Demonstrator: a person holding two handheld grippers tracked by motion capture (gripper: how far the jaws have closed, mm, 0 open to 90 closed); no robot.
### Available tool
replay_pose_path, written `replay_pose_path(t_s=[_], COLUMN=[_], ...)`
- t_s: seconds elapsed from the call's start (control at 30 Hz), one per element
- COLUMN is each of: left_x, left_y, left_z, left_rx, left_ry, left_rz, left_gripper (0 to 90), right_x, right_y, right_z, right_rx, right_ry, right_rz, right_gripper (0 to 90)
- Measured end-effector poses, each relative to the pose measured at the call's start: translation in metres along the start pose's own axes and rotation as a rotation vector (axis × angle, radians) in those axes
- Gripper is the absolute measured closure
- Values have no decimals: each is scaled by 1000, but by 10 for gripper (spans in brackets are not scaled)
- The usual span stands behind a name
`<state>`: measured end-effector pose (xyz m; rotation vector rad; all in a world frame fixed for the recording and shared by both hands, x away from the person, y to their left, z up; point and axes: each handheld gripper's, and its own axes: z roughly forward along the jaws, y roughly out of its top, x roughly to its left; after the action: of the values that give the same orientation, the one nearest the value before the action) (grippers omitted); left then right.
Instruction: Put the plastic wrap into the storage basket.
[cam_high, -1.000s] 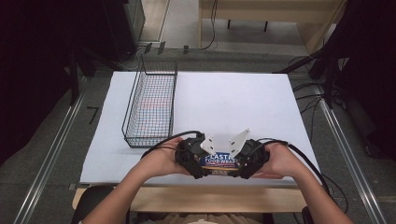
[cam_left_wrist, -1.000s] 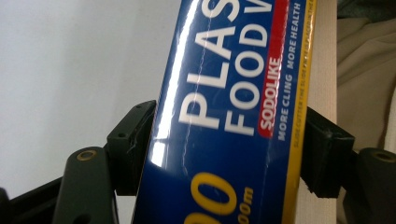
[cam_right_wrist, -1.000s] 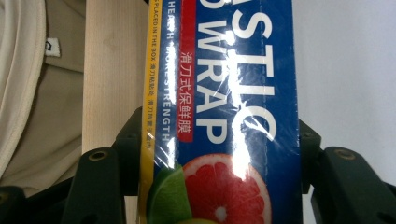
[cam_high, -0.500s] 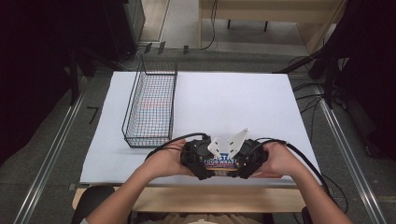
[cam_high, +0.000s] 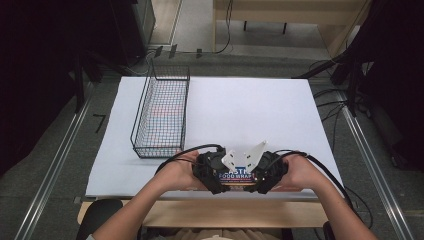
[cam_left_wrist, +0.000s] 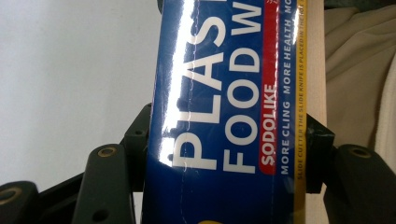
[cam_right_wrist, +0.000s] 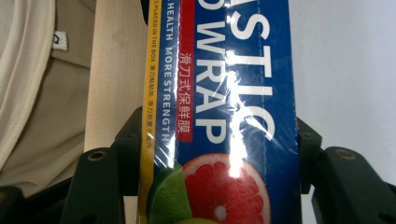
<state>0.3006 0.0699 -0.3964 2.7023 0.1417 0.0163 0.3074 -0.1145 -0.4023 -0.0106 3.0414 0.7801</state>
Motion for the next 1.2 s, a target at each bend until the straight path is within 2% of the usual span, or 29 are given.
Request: replay_pose_path(t_s=[0.07,0.33,0.37,0.47,0.57,0.63,0.67,0.77,0.8,0.87,1.03,1.2], left_x=[0,0,-1,-3,-4,-4,-4,-2,0,1,3,6], left_y=[0,-2,-1,-1,-1,-2,-2,-5,-6,-8,-13,-15], left_z=[0,6,5,0,-1,-1,-2,-3,-5,-7,-11,-14], left_rx=[-1,9,14,-9,0,5,17,21,26,12,6,6], left_ry=[9,4,12,25,24,18,25,23,19,6,-6,-3], left_rz=[8,-11,1,4,7,-5,-1,-26,-22,-44,-69,-88], left_gripper=[395,387,391,402,405,404,404,403,403,402,402,402], right_x=[0,1,2,1,2,1,2,3,1,-2,-6,-10], right_y=[0,2,2,1,1,1,0,-3,-5,-9,-19,-30], right_z=[0,4,4,1,0,2,3,1,-1,-5,-16,-28], right_rx=[2,27,29,-1,-5,-12,-18,-42,-60,-90,-119,-162], right_ry=[-3,-32,-25,-29,-26,-19,-32,-65,-68,-65,-77,-61], right_rz=[2,-11,-19,-29,-24,-23,-19,12,20,42,56,81], right_gripper=[411,412,412,409,403,391,369,275,258,238,229,229])
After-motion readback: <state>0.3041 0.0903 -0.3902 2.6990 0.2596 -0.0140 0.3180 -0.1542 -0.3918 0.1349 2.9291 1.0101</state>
